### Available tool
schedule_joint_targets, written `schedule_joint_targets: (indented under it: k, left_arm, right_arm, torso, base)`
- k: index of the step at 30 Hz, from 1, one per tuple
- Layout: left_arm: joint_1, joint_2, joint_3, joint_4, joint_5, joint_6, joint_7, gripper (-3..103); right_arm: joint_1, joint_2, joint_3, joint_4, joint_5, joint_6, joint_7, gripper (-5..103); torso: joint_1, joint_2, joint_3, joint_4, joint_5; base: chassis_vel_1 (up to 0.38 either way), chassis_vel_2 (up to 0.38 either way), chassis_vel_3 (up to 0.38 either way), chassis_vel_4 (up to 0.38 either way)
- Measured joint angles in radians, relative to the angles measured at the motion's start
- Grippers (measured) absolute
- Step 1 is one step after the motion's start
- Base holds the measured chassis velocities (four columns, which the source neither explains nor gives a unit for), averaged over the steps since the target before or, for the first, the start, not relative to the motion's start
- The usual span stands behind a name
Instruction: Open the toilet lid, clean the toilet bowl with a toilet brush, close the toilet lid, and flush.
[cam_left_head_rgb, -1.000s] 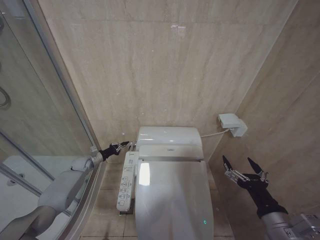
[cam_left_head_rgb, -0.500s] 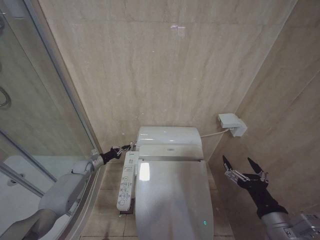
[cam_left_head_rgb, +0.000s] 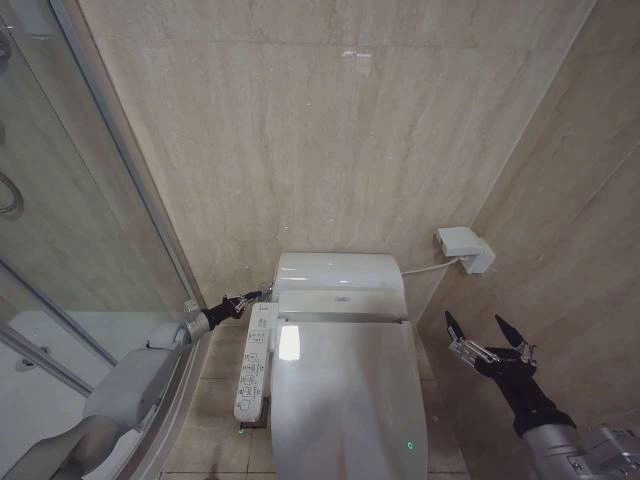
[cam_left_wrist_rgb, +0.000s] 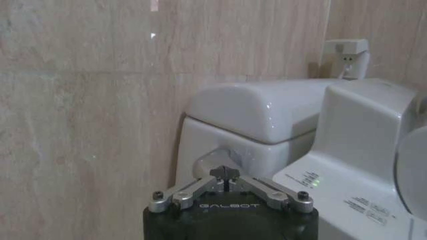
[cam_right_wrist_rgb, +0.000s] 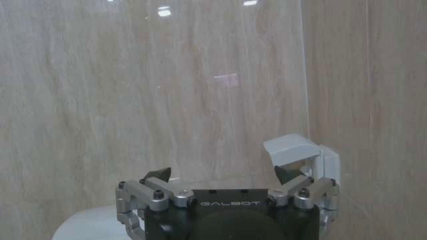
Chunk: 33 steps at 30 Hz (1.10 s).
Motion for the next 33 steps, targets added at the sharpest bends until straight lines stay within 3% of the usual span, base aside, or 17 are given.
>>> schedule_joint_targets:
  k: [20,22,25,33]
  left_arm:
    - [0.018,-0.036,0.001,0.017,-0.004,-0.017,-0.028,0]
    - [0.031,-0.034,0.005,0.018,0.002,-0.006,-0.028,0]
    - [0.031,-0.035,0.003,0.023,0.002,-0.006,-0.030,0]
    - [0.017,-0.042,0.002,0.044,-0.005,-0.017,-0.057,0]
  right_arm:
    - [0.000,0.000,0.000,0.000,0.000,0.000,0.000,100]
    - [0.000,0.000,0.000,0.000,0.000,0.000,0.000,100]
    - [0.000,0.000,0.000,0.000,0.000,0.000,0.000,100]
    - [0.000,0.000,0.000,0.000,0.000,0.000,0.000,100]
  torso:
    - [0.000,0.000,0.000,-0.0005,0.0001]
    - [0.000,0.000,0.001,0.0000,-0.0020]
    - [0.001,0.000,0.001,-0.0009,-0.0004]
    - [0.000,0.000,0.000,0.0003,-0.0004]
  base:
    - [0.000,0.000,0.000,0.000]
    - [0.000,0.000,0.000,0.000]
    - [0.000,0.000,0.000,0.000]
    - [0.000,0.000,0.000,0.000]
